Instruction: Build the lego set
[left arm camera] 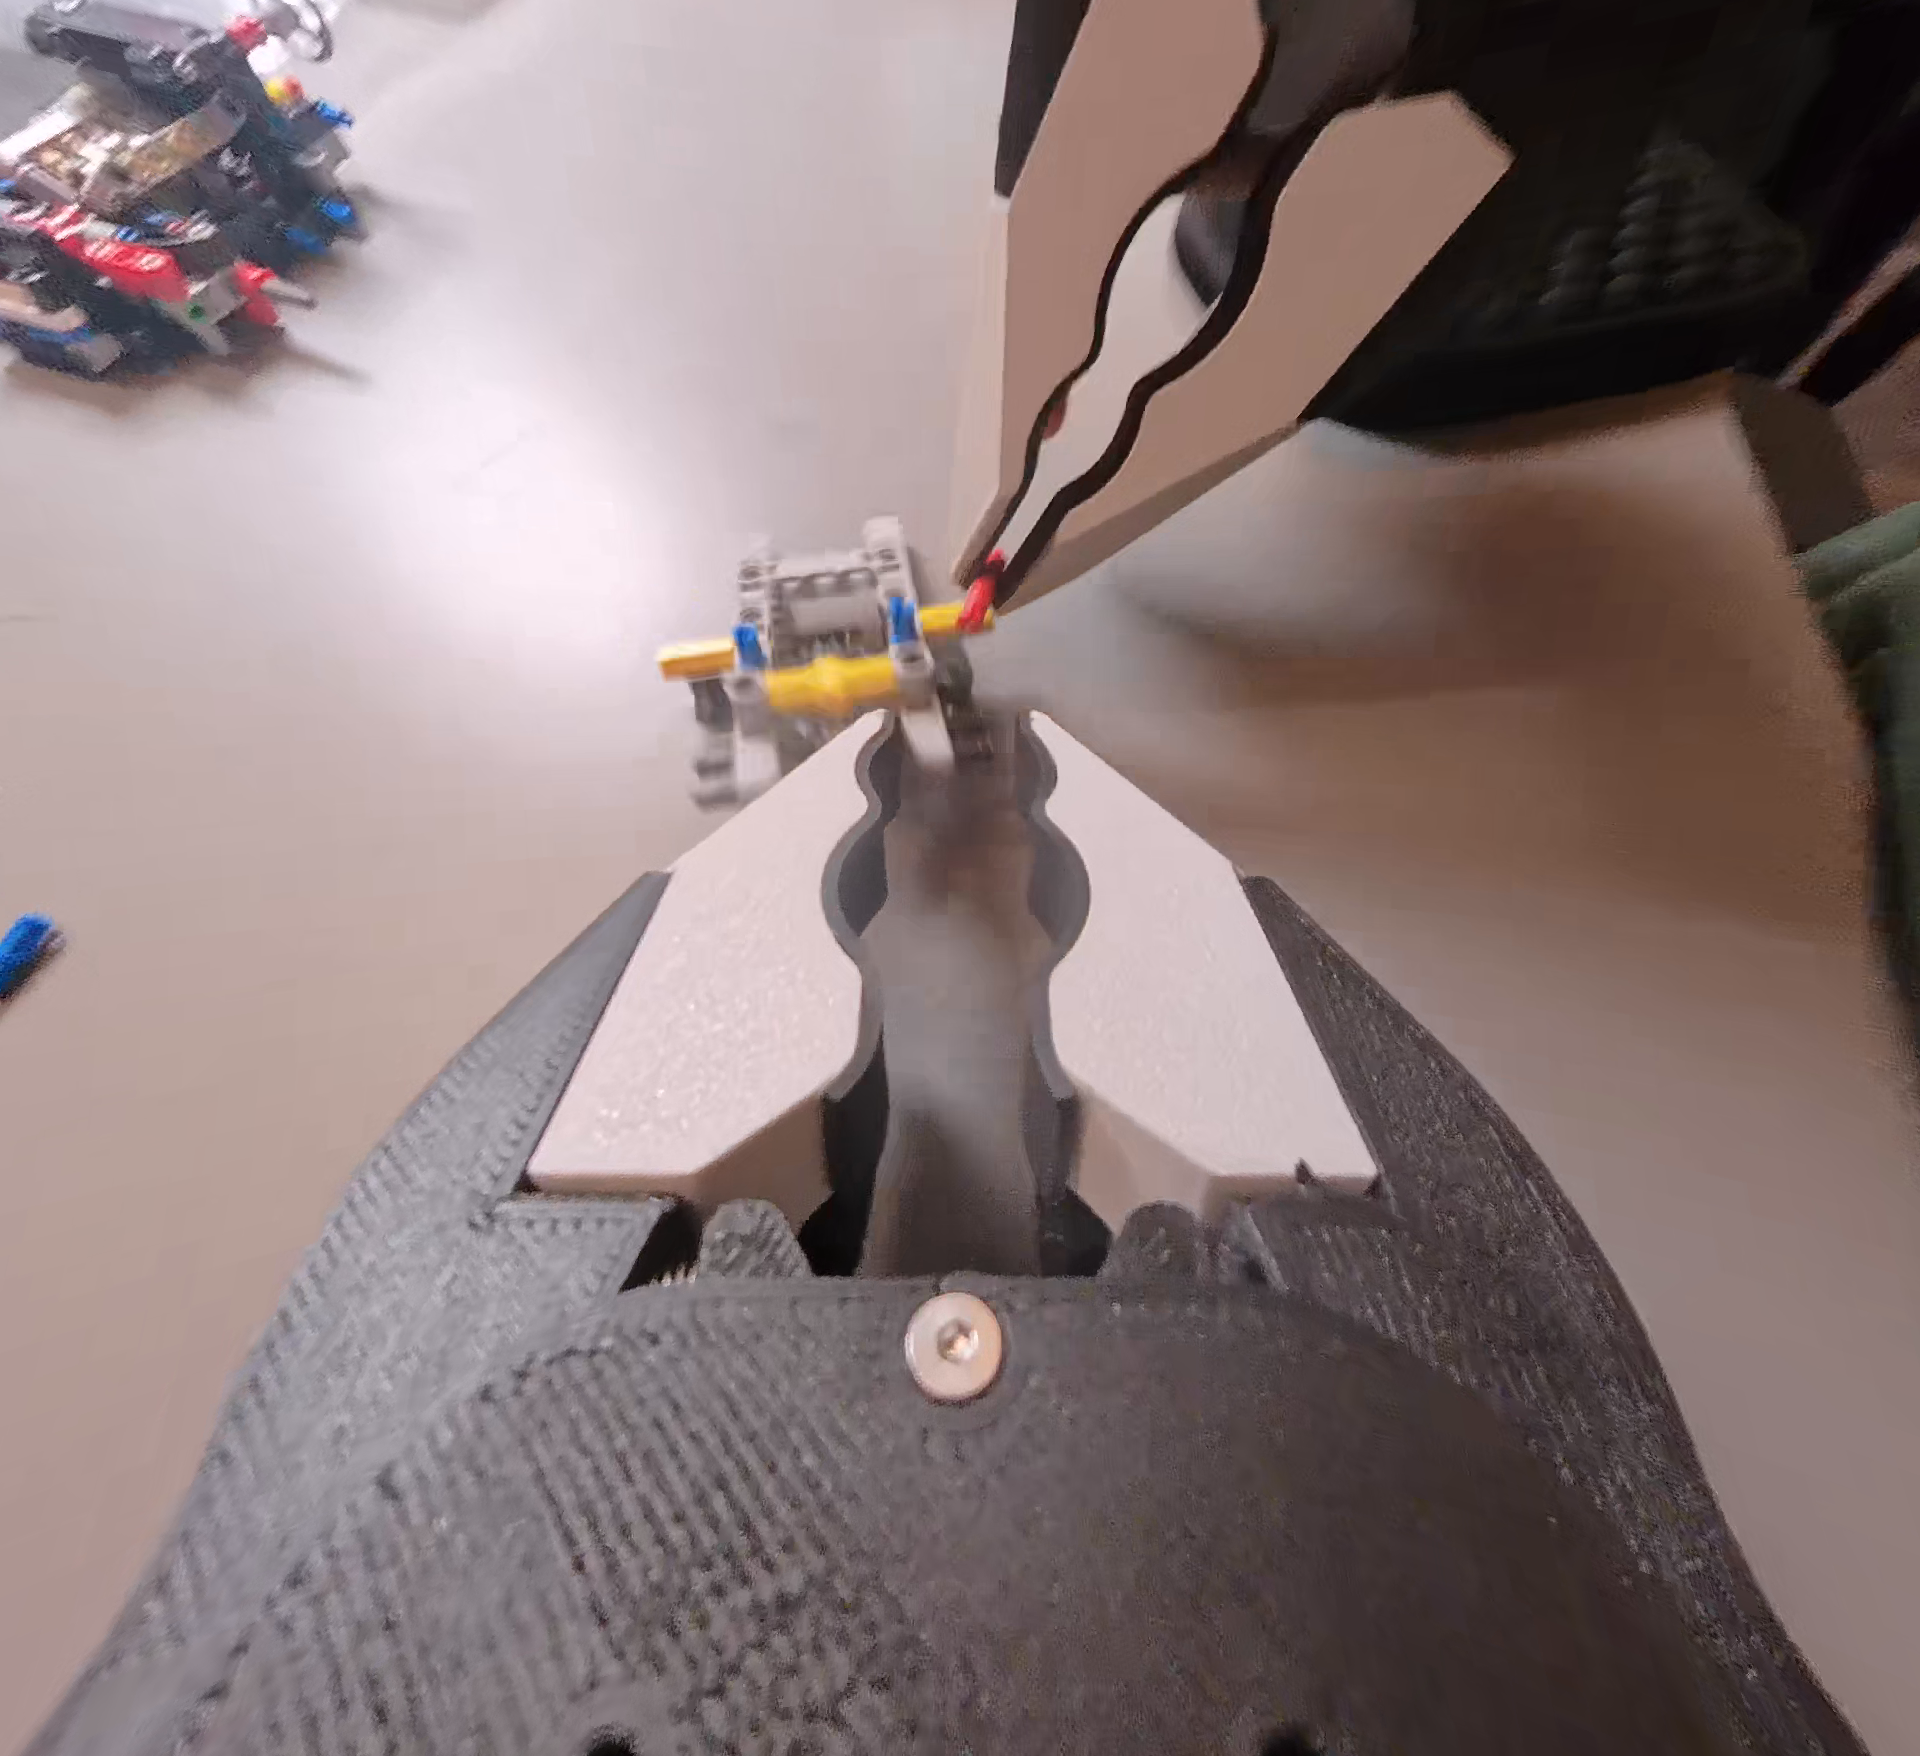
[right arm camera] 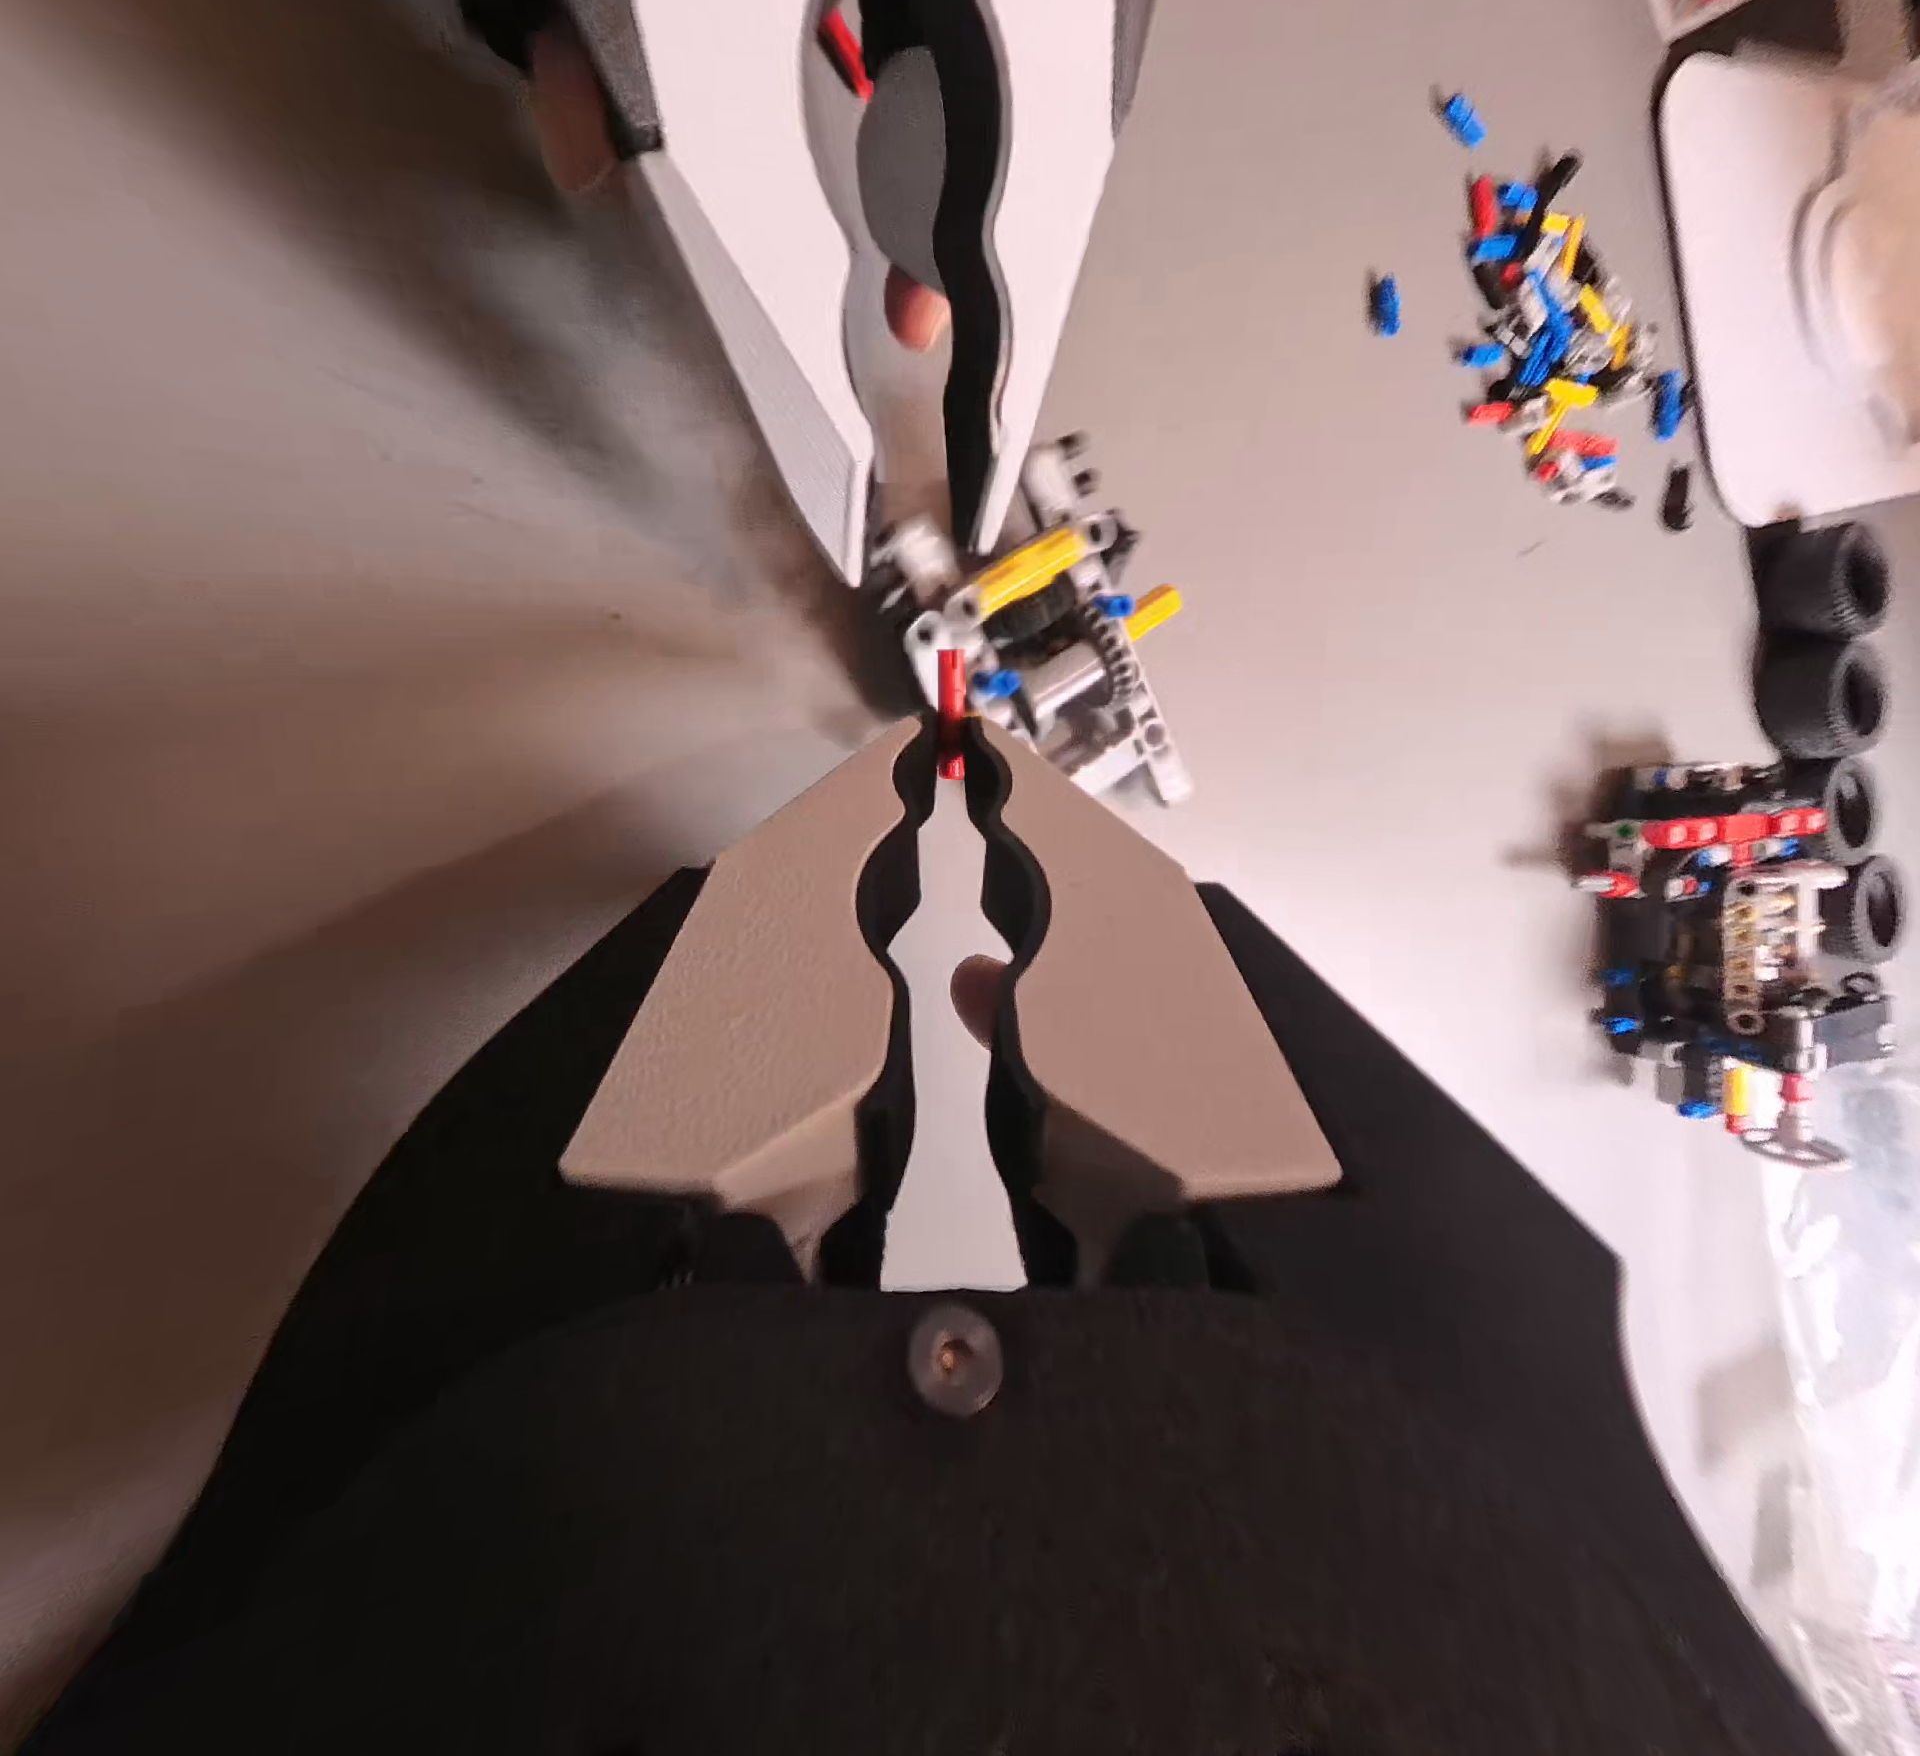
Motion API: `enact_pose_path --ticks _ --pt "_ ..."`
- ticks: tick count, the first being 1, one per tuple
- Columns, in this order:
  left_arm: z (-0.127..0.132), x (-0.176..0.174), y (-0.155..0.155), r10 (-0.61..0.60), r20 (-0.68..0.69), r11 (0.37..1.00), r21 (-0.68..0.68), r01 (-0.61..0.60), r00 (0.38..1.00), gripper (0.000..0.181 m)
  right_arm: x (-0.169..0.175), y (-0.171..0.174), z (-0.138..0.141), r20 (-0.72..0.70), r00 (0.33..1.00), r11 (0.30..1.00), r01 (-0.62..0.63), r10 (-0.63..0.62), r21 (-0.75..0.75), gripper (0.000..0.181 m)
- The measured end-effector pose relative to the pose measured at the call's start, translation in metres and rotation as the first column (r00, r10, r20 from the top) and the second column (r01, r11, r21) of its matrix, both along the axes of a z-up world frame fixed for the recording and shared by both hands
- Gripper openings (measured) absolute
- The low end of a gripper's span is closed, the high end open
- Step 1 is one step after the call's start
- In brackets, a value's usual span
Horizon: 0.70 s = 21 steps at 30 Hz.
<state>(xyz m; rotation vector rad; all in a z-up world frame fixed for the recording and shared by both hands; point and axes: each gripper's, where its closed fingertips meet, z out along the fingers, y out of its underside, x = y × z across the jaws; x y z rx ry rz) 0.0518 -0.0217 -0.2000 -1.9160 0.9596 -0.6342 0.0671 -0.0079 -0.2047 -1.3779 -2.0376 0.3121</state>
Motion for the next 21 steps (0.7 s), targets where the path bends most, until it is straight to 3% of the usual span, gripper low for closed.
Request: enact_pose_path --ticks 2,14,17,21 --pt "0.009 0.003 -0.002 -0.014 0.077 1.000 -0.020 0.015 0.997 0.019 -0.002 -0.008 0.005 -0.029 0.999 0.999 -0.036 0.037 0.040 0.003" --pt "0.026 0.015 -0.017 -0.107 0.233 0.990 -0.060 0.125 0.966 0.002 -0.008 -0.027 0.024 -0.105 0.990 0.989 -0.086 0.099 0.118 0.002" --pt "0.036 0.015 -0.021 -0.138 0.323 0.983 -0.071 0.169 0.936 0.002 -0.008 -0.032 0.035 -0.210 0.974 0.996 -0.085 0.085 0.008 0.003" --pt "0.062 0.015 -0.035 -0.233 0.491 0.958 -0.034 0.286 0.840 0.003 -0.008 -0.048 0.064 -0.413 0.911 0.943 -0.149 0.014 -0.297 0.004"
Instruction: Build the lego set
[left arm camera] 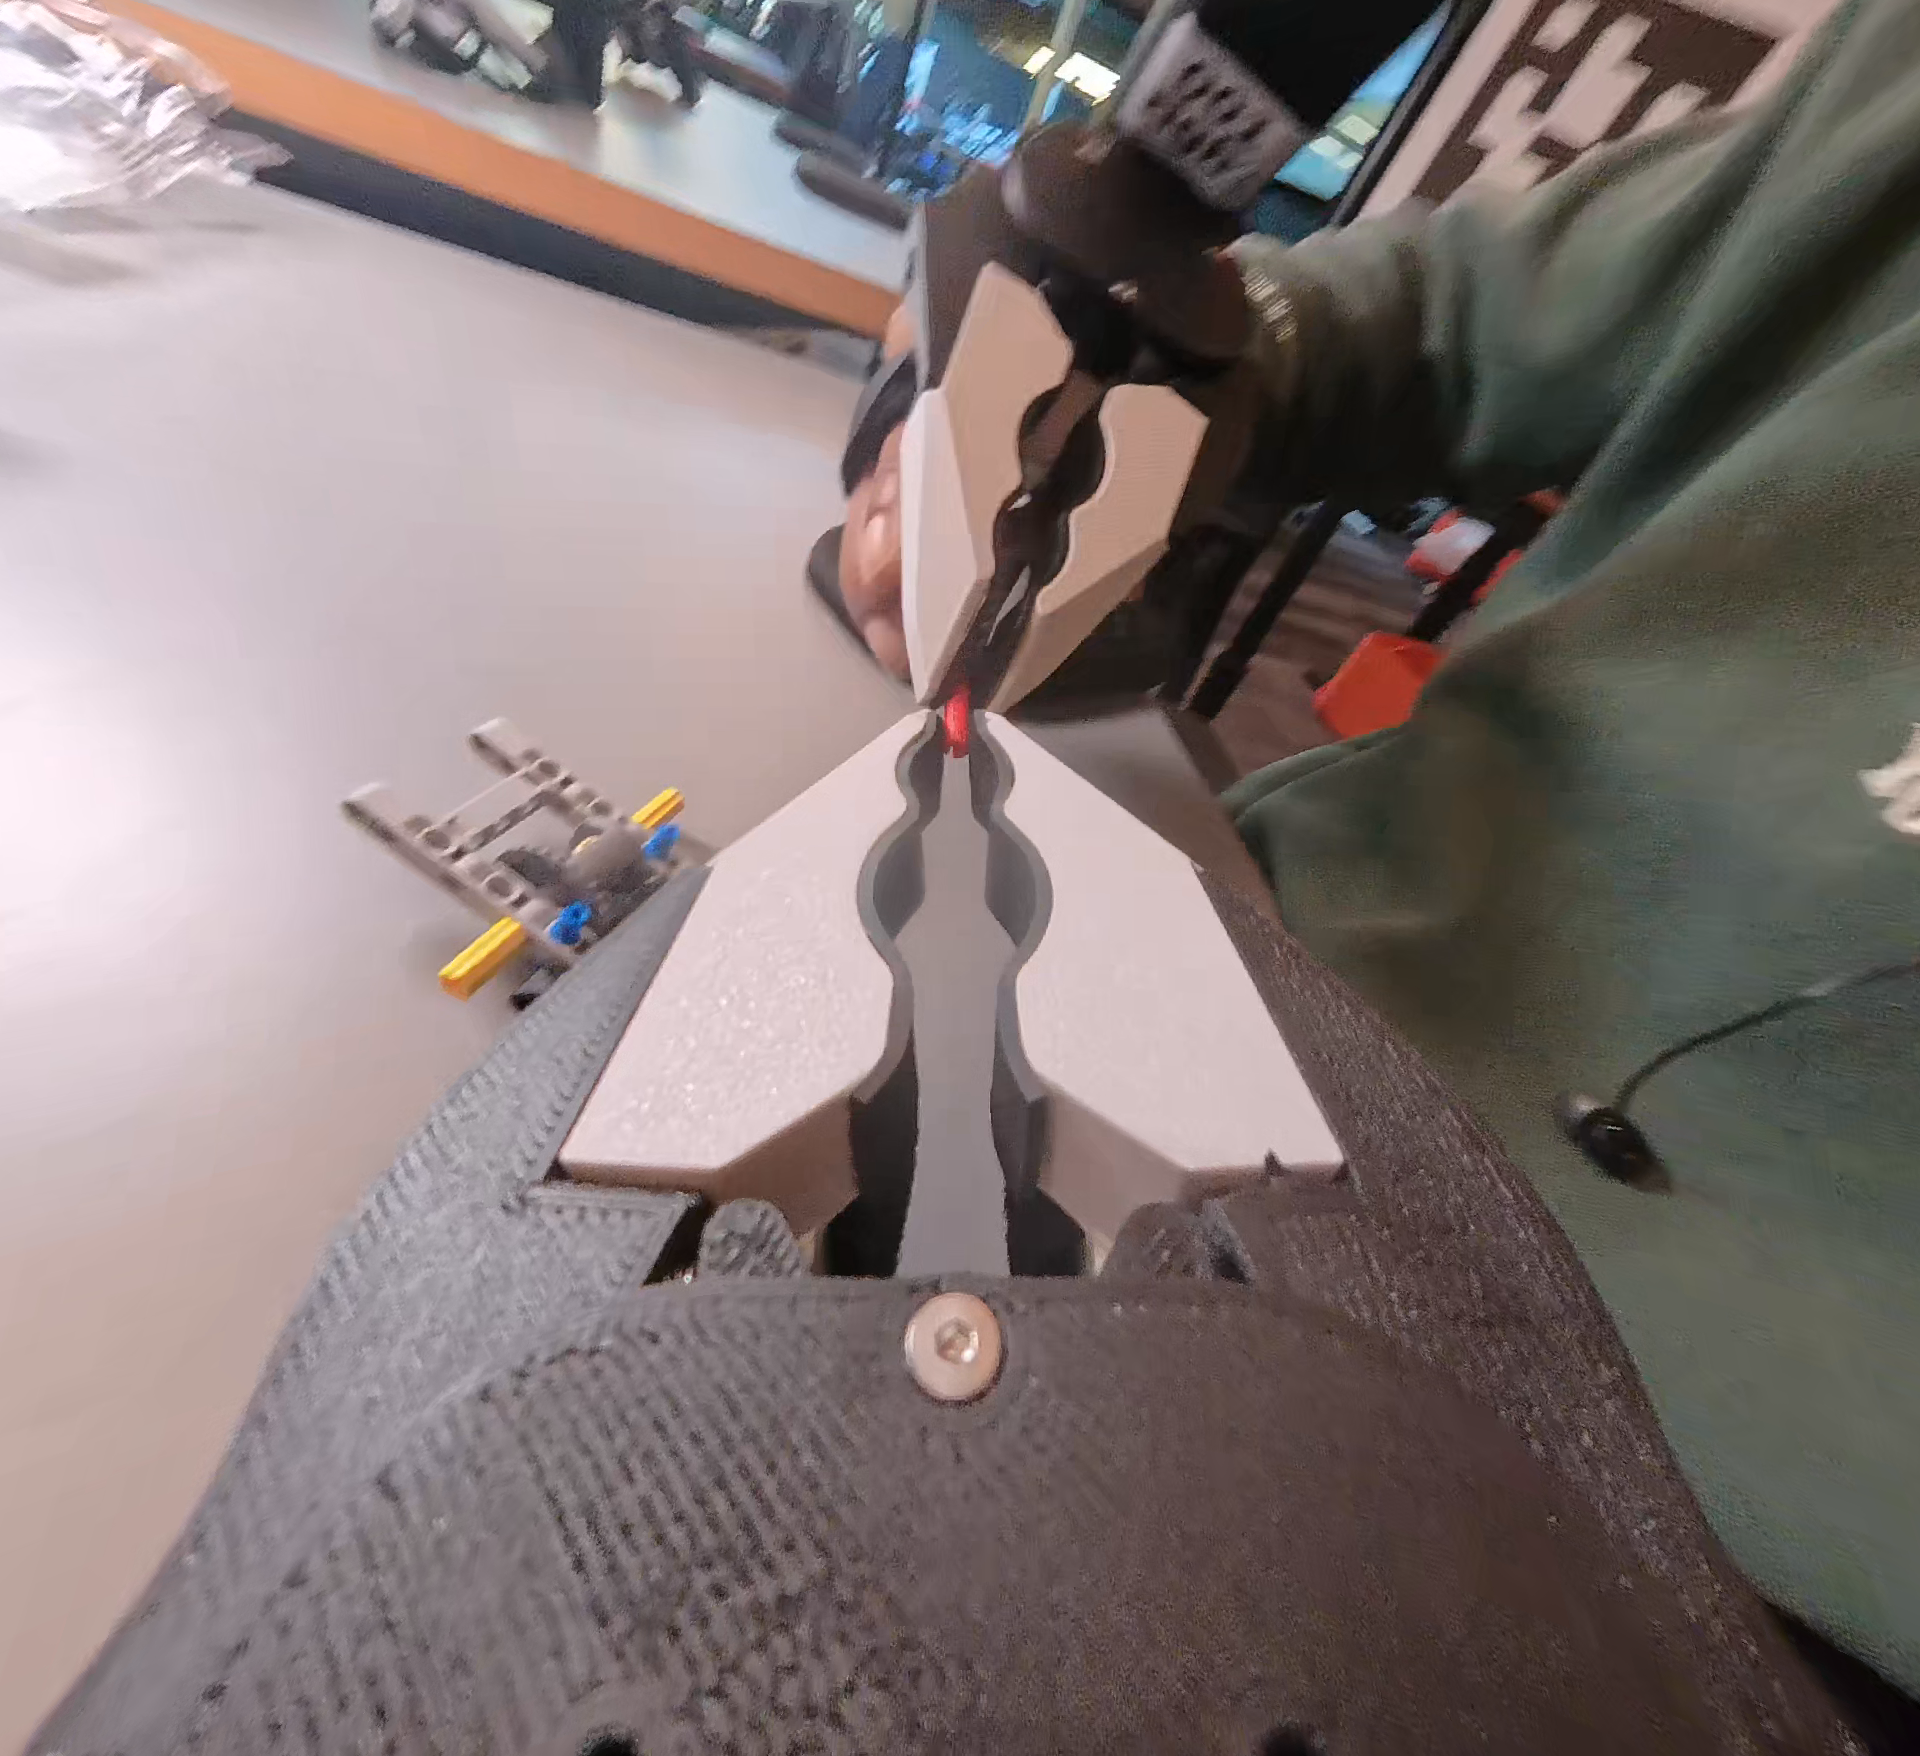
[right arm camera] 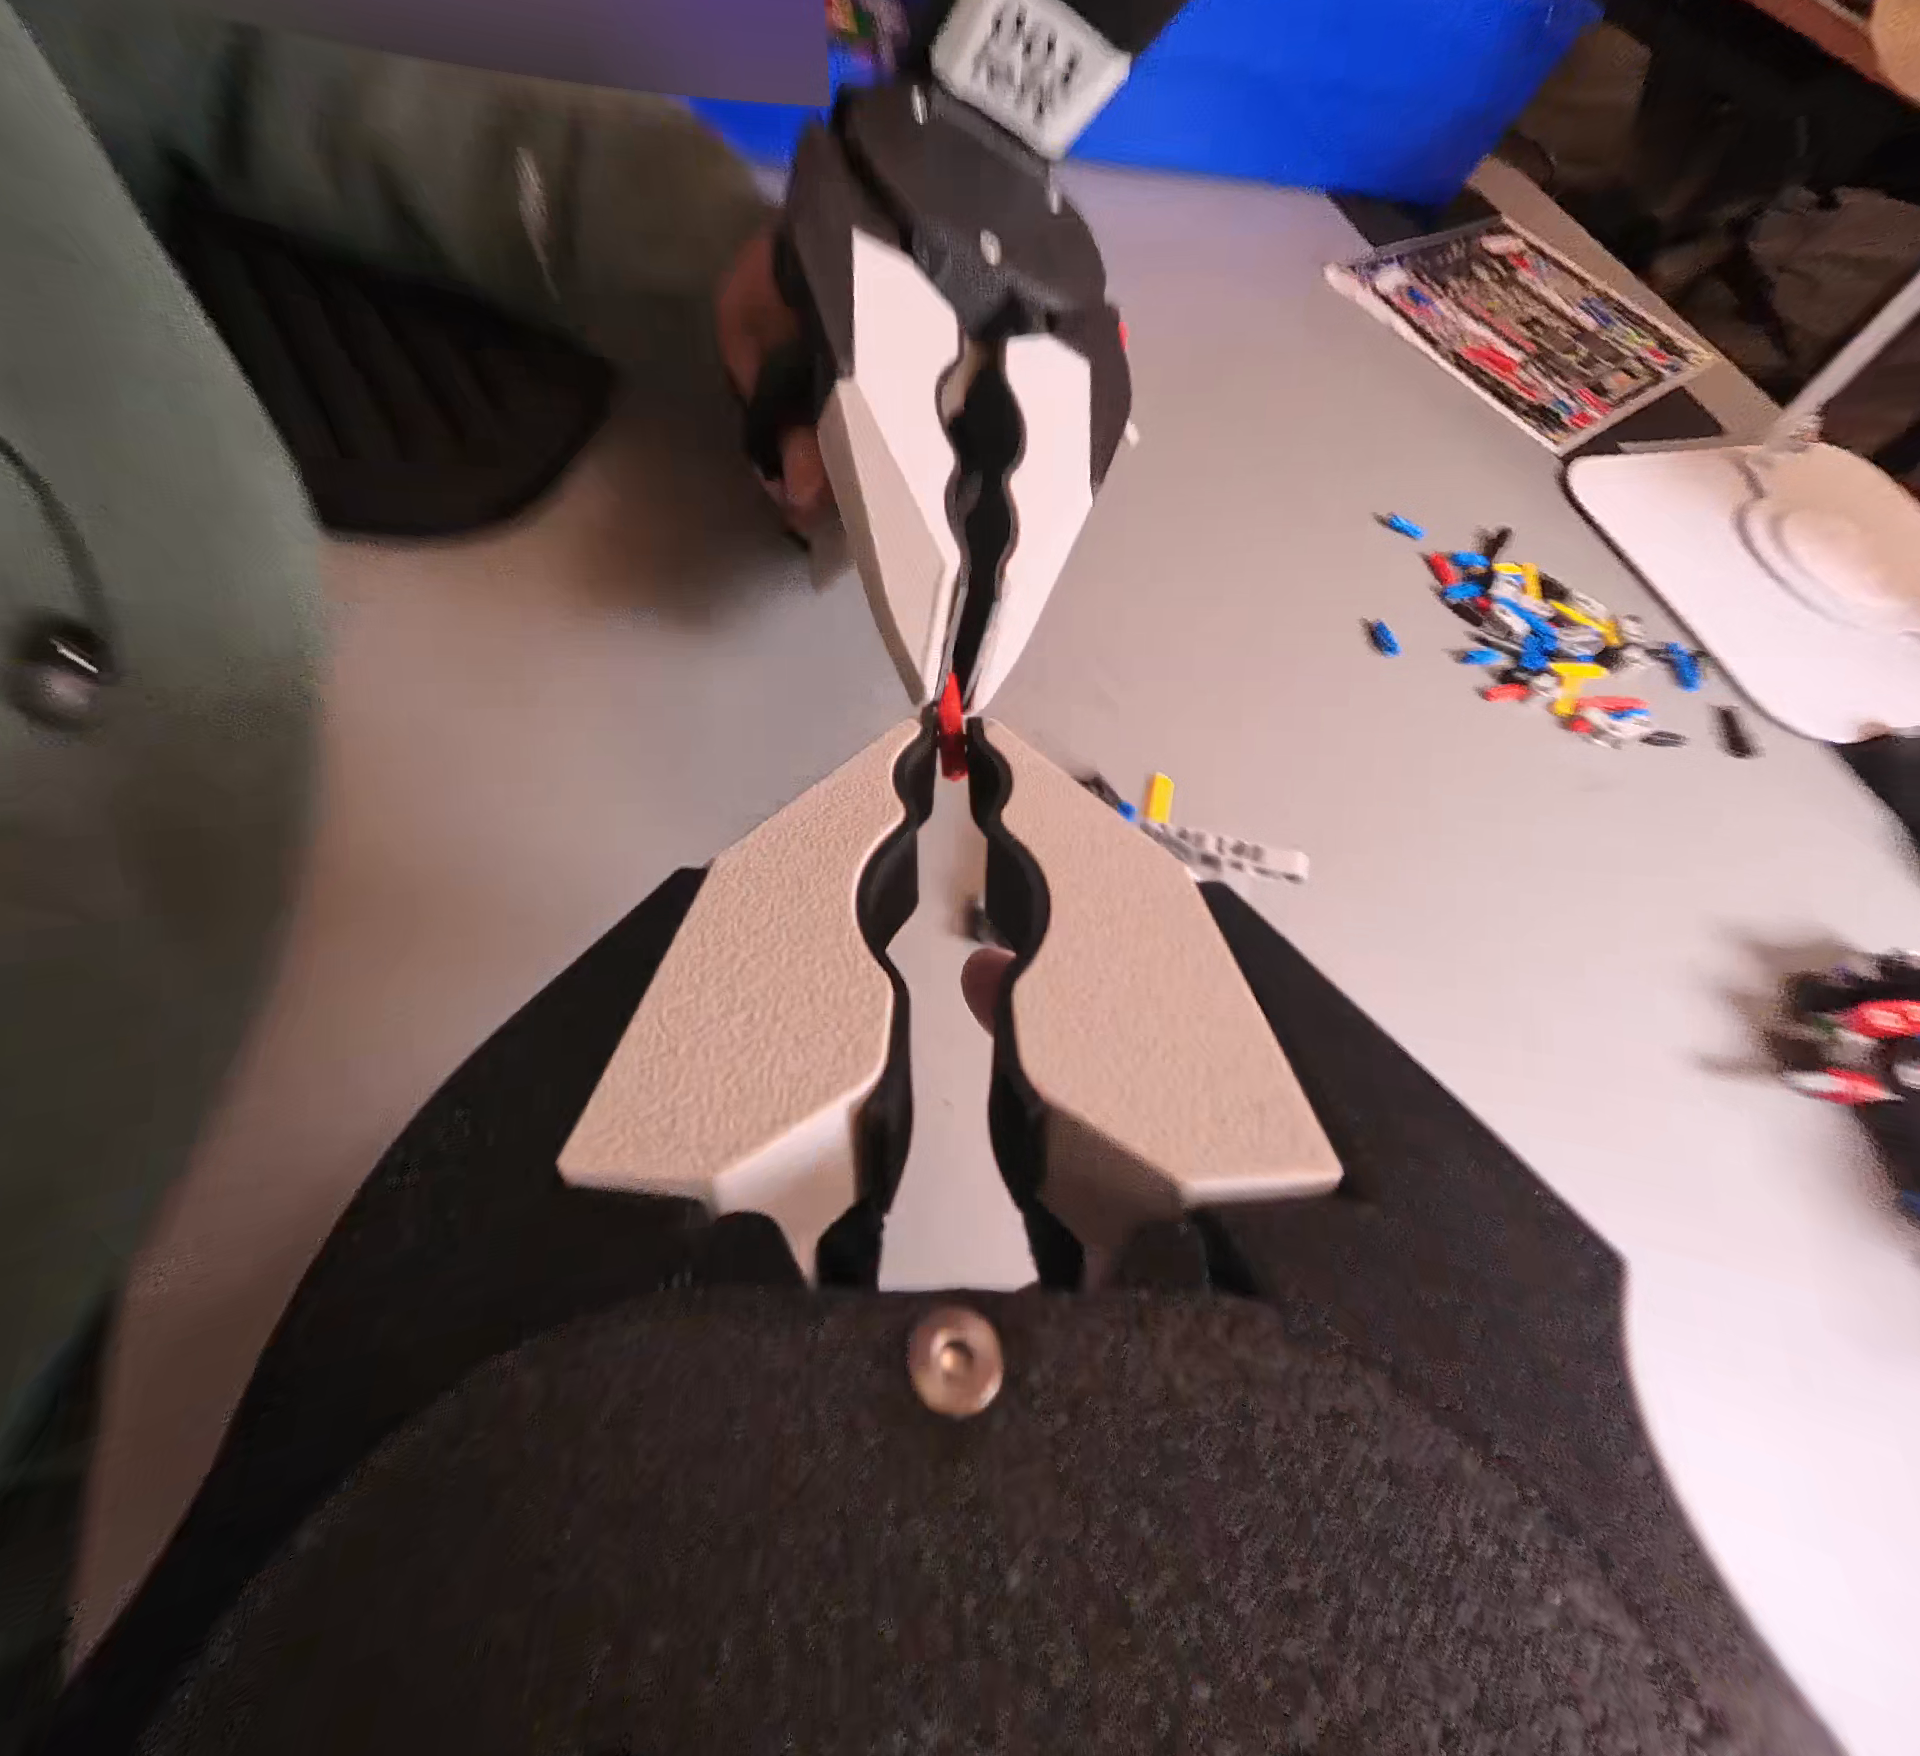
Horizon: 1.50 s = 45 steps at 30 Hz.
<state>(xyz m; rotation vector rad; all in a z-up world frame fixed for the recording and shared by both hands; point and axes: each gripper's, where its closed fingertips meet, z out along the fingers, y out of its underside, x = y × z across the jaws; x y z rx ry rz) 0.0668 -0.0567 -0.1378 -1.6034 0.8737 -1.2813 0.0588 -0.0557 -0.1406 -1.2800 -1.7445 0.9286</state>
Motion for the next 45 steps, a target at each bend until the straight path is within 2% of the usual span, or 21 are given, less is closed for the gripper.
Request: enact_pose_path --ticks 3,6,16,20,22,25,27,29,33,38,45 --pt "0.018 0.000 -0.010 -0.061 0.116 0.998 0.015 0.060 0.991 0.002 0.001 -0.012 0.021 -0.119 0.992 0.983 -0.056 0.035 -0.175 0.007" --pt "0.027 -0.002 -0.015 -0.081 0.170 0.997 0.030 0.077 0.982 0.002 0.000 -0.018 0.031 -0.180 0.983 0.974 -0.083 0.045 -0.211 0.009" --pt "0.041 -0.004 -0.021 -0.113 0.257 0.994 0.032 0.109 0.960 0.002 -0.004 -0.023 0.044 -0.214 0.975 0.991 -0.080 0.056 -0.106 0.004" --pt "0.040 -0.006 -0.013 -0.061 0.245 0.998 0.011 0.060 0.968 0.002 -0.005 -0.016 0.042 -0.171 0.985 0.995 -0.051 0.036 -0.085 0.004" --pt "0.033 -0.014 0.003 0.034 0.192 0.999 -0.002 -0.034 0.981 0.010 -0.004 0.003 0.039 -0.129 0.992 0.999 0.000 -0.007 -0.052 0.003" --pt "-0.003 -0.028 0.029 0.193 -0.050 0.981 0.010 -0.193 0.980 0.009 0.004 0.063 0.008 0.051 0.986 0.985 0.154 -0.158 0.077 0.003" --pt "-0.027 -0.030 0.035 0.236 -0.210 0.972 0.044 -0.232 0.949 0.010 0.008 0.095 -0.019 0.156 0.963 0.965 0.190 -0.219 0.183 0.003" --pt "-0.040 -0.026 0.033 0.235 -0.288 0.972 0.052 -0.230 0.928 0.010 0.006 0.110 -0.038 0.220 0.951 0.959 0.169 -0.219 0.226 0.003" --pt "-0.055 -0.025 0.028 0.221 -0.391 0.975 0.061 -0.214 0.894 0.015 0.007 0.108 -0.062 0.328 0.935 0.974 0.066 -0.136 0.215 0.004" --pt "-0.077 -0.028 0.012 0.088 -0.505 0.992 -0.033 -0.121 0.858 0.012 0.021 0.087 -0.060 0.334 0.939 0.980 0.017 -0.084 0.199 0.004" --pt "-0.085 -0.027 0.014 0.137 -0.568 0.990 0.050 -0.133 0.811 0.022 0.033 0.070 -0.067 0.380 0.920 0.959 -0.017 -0.096 0.283 0.004"
